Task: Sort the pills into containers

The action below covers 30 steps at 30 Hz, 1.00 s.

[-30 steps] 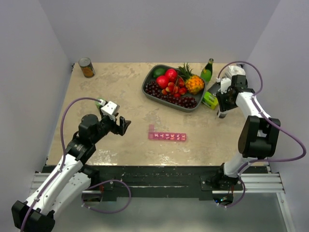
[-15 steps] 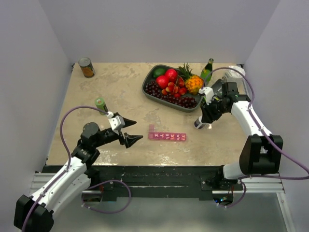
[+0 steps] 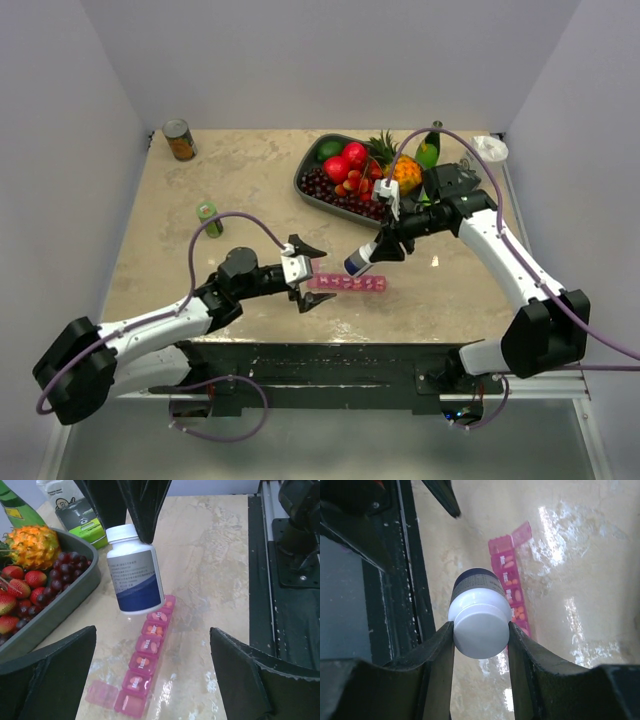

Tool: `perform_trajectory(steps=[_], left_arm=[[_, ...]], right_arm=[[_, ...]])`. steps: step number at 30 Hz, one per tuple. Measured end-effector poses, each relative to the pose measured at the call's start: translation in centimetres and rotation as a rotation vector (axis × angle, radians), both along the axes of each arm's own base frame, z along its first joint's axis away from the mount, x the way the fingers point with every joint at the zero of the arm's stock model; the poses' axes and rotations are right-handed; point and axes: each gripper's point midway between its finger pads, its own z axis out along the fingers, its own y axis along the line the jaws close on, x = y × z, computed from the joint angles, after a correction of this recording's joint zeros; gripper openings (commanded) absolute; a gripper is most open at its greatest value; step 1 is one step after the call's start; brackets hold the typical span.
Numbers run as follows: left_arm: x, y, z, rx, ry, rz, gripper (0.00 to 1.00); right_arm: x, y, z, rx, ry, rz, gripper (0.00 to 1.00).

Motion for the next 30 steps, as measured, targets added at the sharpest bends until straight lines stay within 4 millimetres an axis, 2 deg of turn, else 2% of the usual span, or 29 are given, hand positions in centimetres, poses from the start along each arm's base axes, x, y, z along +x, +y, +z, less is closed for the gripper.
perform_trajectory(steps=[6,13,16,19,20,21,22,26,28,30], left_arm=[[1.1,-2.9,0.5,0.013,-0.021,0.044,0.98],[2.8,-5.2,0.4,0.047,-0.011,0.108,0.88],[3.4,-5.5,0.2,0.063,-0.006,0.132,0.72],[3.6,-5.5,0.1,0.074,0.001,0.143,0.39],[3.6,-5.5,0.1,0.078,0.005,0.144,0.16],[3.7,-5.5,0.0,0.087,0.005,0.149,0.03],[3.8,-5.5,0.0,0.091,0.009,0.150,0.00],[3.5,-5.5,-0.5,0.118,0.025,0.133,0.00],[2.8,-5.6,-1.0,0.132,0.039,0.092,0.00],[2.0,-5.6,-1.2,0.136,0.056,0.041,0.00]], right_arm=[[-0.6,1.3,1.8,0.080,-0.007,0.029,0.04],[-1.0,2.5,3.2,0.135,-0.025,0.055,0.04],[-1.0,2.6,3.3,0.144,-0.028,0.052,0.04],[-1.2,2.6,3.3,0.145,-0.024,0.051,0.04],[-1.2,2.7,3.3,0.142,-0.028,0.051,0.04],[-1.1,2.6,3.2,0.138,-0.034,0.049,0.04],[-1.1,2.7,3.2,0.137,-0.036,0.050,0.04],[-1.5,2.7,2.8,0.117,-0.054,0.078,0.04],[-2.3,2.6,2.3,0.094,-0.099,0.145,0.07],[-3.1,2.4,2.1,0.074,-0.172,0.240,0.00]])
